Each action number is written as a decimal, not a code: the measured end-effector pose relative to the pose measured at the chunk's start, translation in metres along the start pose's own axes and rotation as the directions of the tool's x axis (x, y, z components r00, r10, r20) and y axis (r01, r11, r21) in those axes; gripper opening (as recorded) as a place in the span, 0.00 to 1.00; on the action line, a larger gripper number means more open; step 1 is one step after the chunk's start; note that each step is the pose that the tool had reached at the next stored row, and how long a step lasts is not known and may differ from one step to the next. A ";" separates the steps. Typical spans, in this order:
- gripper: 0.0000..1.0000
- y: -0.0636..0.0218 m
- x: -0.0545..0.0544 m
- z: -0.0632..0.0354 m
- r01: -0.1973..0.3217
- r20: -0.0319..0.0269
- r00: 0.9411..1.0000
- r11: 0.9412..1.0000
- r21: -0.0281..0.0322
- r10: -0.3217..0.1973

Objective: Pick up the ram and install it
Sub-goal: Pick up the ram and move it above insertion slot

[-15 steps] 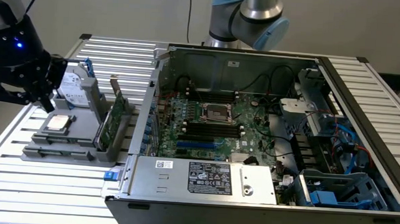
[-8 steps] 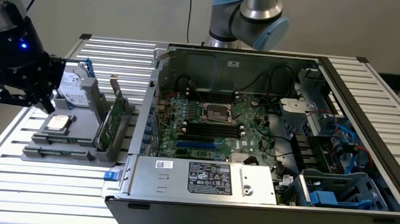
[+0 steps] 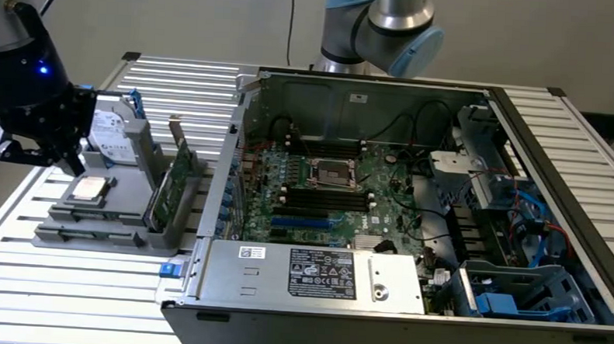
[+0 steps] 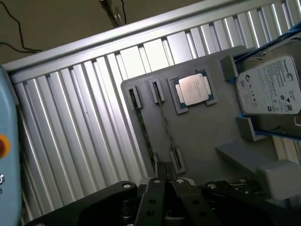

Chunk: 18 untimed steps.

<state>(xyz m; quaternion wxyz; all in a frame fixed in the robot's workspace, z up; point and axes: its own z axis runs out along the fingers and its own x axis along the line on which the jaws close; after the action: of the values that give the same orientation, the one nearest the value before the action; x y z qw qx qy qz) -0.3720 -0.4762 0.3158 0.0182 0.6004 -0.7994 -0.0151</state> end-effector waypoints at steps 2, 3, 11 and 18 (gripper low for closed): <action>0.11 0.0000 0.000 0.0005 0.036 -0.002 0.999 0.999 0.000 -0.036; 0.11 0.0000 0.000 0.0007 0.054 -0.002 0.999 0.999 0.001 -0.054; 0.11 -0.0001 0.000 0.0025 0.198 -0.009 0.980 0.980 0.001 -0.198; 0.12 0.0015 0.001 0.0031 0.281 -0.013 0.960 0.960 0.002 -0.281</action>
<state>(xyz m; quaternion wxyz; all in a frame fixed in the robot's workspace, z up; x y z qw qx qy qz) -0.3739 -0.4769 0.3127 0.0200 0.7079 -0.7059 -0.0122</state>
